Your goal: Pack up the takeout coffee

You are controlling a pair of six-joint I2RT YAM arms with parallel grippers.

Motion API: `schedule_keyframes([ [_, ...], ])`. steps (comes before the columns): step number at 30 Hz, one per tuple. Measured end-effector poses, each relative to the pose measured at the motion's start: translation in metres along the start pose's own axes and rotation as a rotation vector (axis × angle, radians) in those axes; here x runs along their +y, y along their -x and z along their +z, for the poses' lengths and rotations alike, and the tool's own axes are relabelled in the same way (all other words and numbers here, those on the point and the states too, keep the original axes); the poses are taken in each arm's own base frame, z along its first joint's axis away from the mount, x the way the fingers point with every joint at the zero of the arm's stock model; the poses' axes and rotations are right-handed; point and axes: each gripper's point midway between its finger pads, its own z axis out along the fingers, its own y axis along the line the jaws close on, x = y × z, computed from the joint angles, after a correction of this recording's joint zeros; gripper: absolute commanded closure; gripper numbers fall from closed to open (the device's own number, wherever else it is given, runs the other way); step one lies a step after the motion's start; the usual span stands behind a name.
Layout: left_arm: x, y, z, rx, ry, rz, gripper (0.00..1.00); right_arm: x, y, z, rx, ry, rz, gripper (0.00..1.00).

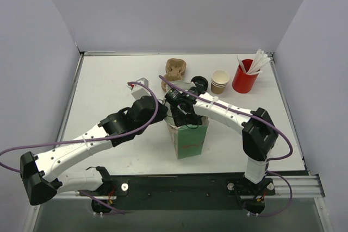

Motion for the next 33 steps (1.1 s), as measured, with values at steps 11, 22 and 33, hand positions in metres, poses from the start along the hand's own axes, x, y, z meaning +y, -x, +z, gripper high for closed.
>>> schedule_keyframes([
  [11,0.0,0.0,0.0,0.001,0.0,0.002,1.0,-0.002,-0.002,-0.004,0.011,-0.01,-0.003,0.29],
  [22,0.0,-0.001,0.0,0.002,-0.002,0.004,1.0,-0.007,-0.005,-0.009,0.026,-0.038,-0.009,0.21],
  [33,-0.003,-0.001,0.0,0.006,-0.003,0.025,1.0,-0.012,-0.005,-0.013,0.028,-0.064,-0.012,0.18],
])
